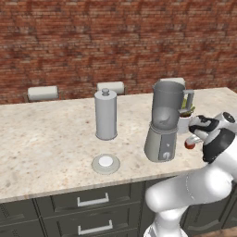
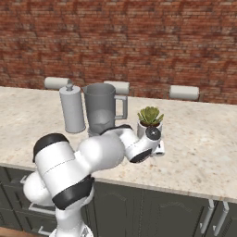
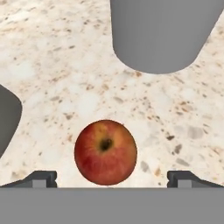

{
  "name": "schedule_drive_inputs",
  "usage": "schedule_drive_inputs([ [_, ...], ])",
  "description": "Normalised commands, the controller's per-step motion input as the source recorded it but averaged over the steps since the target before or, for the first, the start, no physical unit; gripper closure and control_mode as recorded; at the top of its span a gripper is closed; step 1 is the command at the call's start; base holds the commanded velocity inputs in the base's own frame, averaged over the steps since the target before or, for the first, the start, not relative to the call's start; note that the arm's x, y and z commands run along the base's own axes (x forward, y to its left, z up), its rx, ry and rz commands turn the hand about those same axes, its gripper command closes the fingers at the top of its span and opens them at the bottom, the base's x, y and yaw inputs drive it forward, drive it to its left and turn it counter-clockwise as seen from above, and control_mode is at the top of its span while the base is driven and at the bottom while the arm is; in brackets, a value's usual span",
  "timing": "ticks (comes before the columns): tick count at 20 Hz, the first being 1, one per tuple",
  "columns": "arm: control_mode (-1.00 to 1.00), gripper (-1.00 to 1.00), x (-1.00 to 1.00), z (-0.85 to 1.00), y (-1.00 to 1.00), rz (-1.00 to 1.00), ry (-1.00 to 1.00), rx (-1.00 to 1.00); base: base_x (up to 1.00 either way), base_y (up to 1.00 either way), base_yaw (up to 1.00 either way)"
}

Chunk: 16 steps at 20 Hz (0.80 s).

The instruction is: Open the blender lid, put the apple in the blender, close the lid, and start the blender.

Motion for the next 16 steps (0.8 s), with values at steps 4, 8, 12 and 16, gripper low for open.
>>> schedule_drive_inputs([
  [4,-1.00,-1.00,0.33,-0.24,0.00,0.09,0.00,0.00,0.00,0.00,0.00],
  [8,-1.00,-1.00,0.06,-0.21,0.09,0.05,0.00,0.00,0.00,0.00,0.00],
  [12,-1.00,-1.00,0.05,-0.14,0.08,0.03,0.00,0.00,0.00,0.00,0.00],
  [16,-1.00,-1.00,0.05,-0.17,0.06,0.03,0.00,0.00,0.00,0.00,0.00],
])
